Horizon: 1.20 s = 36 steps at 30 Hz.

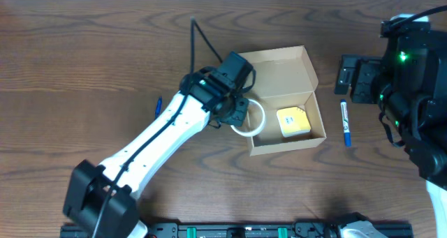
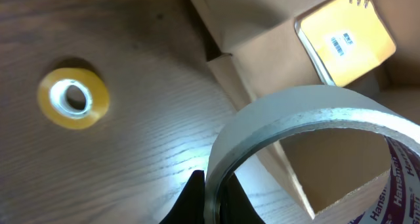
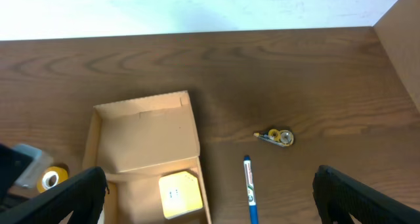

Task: Pack container
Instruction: 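Lift the white tape roll with the left gripper and carry it over the box, then lower the white tape roll into the box and open the left gripper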

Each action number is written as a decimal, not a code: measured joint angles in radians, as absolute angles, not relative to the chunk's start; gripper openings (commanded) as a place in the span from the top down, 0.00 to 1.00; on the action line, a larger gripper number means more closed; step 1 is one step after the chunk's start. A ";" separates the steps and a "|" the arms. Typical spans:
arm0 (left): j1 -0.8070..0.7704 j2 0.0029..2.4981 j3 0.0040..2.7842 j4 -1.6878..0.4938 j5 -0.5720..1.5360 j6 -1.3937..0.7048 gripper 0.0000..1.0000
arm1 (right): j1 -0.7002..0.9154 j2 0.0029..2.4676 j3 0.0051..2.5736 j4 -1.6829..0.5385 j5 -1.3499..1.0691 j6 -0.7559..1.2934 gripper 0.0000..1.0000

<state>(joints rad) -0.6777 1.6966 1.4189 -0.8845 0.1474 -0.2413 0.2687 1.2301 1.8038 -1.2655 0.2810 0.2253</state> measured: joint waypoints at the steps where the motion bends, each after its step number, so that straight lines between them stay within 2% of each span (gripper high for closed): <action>1: -0.686 1.712 1.444 -0.900 0.150 -0.231 0.94 | 0.269 1.230 1.804 -1.266 0.281 0.225 0.01; 9: -0.730 1.788 1.674 -1.020 0.140 -0.128 0.95 | 0.269 1.230 1.804 -1.271 0.281 0.225 0.01; 17: -0.740 1.910 1.705 -1.068 0.128 -0.037 0.94 | 0.269 1.230 1.804 -1.272 0.281 0.225 0.01; 36: -0.773 1.937 1.735 -0.962 0.128 -0.003 0.95 | 0.269 1.230 1.804 -1.276 0.280 0.225 0.01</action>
